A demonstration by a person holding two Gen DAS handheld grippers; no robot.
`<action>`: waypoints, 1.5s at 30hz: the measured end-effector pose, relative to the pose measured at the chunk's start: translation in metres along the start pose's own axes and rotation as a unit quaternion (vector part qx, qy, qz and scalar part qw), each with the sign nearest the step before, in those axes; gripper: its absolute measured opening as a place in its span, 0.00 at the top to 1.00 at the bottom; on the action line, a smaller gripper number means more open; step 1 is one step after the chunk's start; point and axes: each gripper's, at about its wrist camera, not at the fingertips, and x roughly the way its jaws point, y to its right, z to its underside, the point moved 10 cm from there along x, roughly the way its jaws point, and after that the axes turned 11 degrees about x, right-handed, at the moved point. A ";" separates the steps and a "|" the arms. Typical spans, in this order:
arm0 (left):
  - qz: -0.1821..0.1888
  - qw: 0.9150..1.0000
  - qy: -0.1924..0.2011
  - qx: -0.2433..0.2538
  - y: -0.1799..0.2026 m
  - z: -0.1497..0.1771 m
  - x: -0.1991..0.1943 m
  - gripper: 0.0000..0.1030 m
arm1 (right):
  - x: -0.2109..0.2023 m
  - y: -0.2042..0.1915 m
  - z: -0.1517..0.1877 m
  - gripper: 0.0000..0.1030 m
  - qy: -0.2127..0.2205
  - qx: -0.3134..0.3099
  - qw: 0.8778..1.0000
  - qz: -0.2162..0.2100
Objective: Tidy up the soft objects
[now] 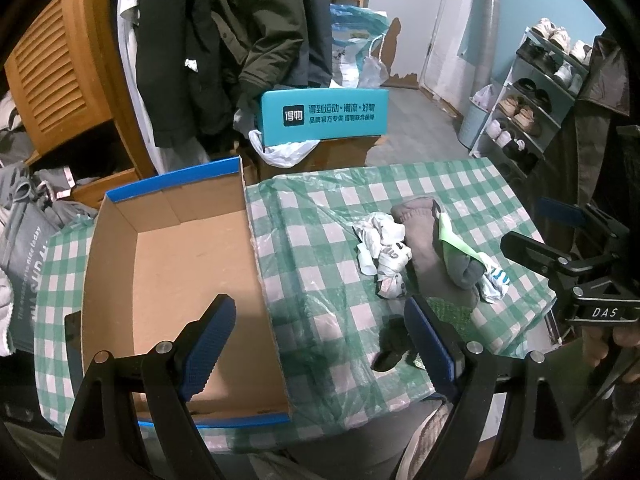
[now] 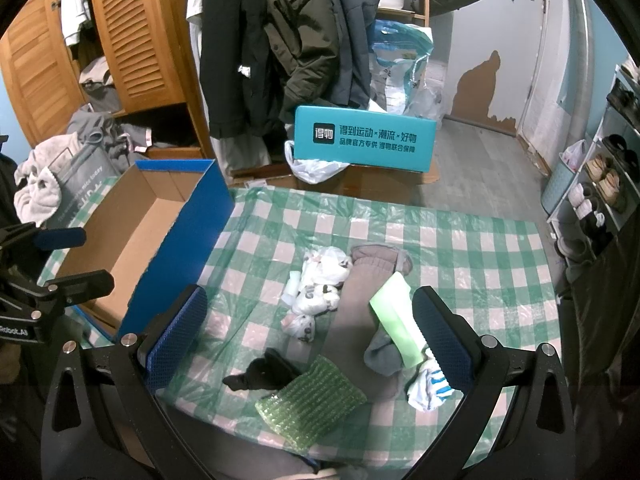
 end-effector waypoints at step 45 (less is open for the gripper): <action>0.003 1.000 -0.002 -0.001 -0.001 0.000 0.000 0.15 | -0.003 0.003 -0.001 0.02 -0.001 0.000 1.000 0.000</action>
